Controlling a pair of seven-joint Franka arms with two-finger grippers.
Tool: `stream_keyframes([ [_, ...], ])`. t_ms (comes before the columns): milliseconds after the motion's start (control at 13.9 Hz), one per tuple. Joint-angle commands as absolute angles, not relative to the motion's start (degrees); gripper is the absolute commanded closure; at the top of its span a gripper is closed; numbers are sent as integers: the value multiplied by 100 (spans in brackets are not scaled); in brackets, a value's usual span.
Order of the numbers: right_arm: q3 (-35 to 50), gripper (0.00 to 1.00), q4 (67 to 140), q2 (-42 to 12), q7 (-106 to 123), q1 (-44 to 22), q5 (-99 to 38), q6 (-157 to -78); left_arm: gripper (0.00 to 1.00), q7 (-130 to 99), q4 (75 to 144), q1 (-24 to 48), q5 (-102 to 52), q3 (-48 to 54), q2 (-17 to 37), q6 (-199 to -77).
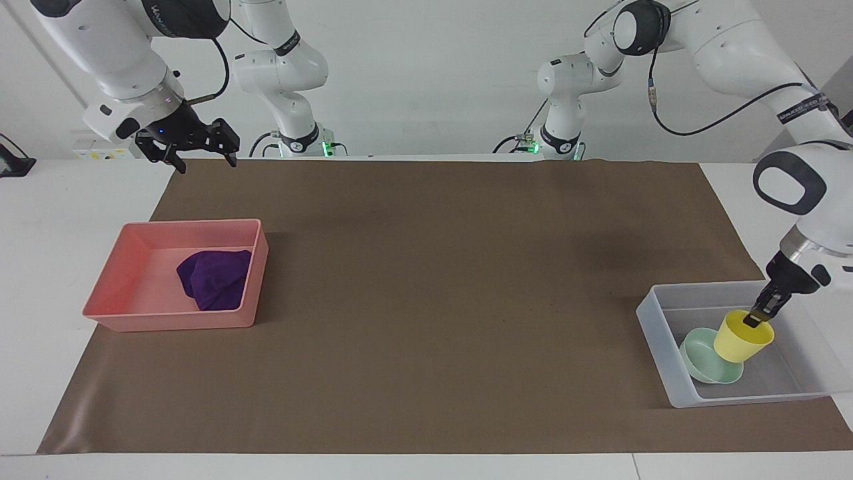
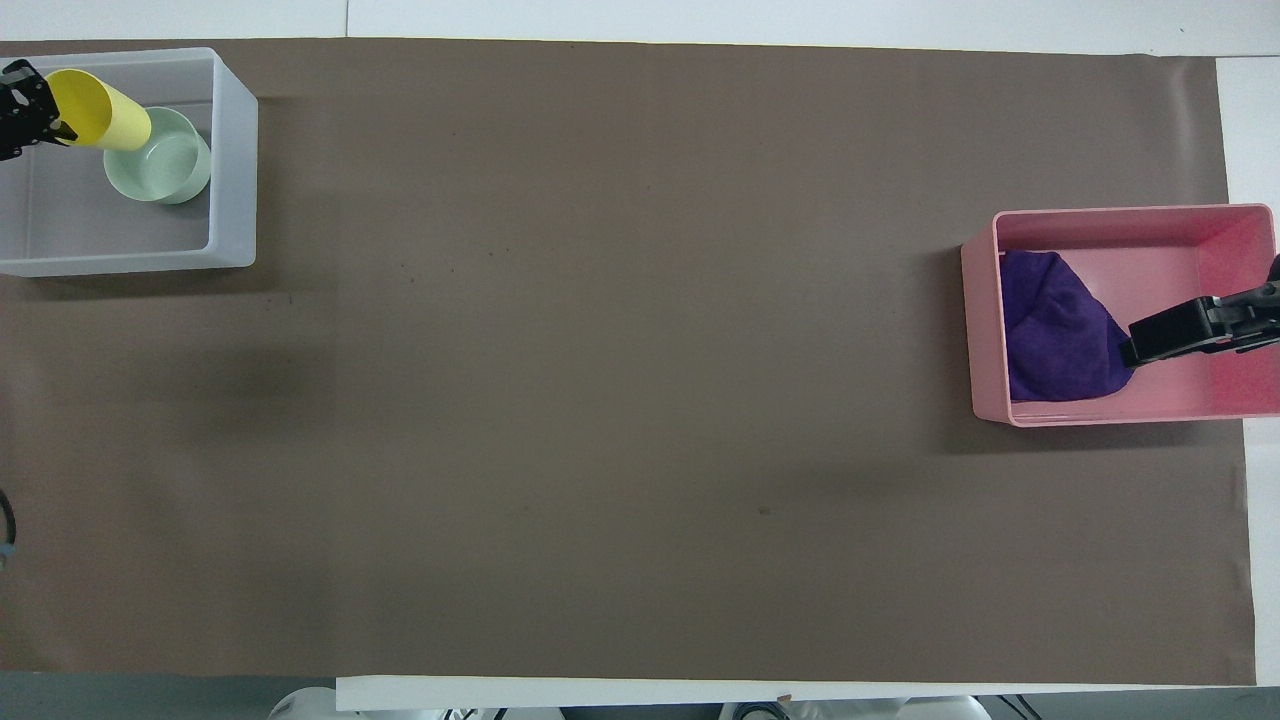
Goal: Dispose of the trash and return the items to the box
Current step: 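Lower the yellow cup into the green bowl and open the left gripper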
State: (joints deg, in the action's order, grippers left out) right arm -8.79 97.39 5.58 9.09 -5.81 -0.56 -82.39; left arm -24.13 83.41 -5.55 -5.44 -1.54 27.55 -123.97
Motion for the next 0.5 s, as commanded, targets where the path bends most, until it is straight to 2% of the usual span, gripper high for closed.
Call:
stream_keyframes([
  [0,-844,0,9905,668,905,-545,9,-8411,100,-2426,8208,-536,-213,-167,2874,-12393],
  [216,-844,0,9888,659,861,-563,9,-8568,100,-2399,8341,-536,0,-158,2874,-12393],
  [432,-835,0,9905,659,870,-563,9,-8613,100,-2364,8788,-519,-9,-158,2787,-12463],
])
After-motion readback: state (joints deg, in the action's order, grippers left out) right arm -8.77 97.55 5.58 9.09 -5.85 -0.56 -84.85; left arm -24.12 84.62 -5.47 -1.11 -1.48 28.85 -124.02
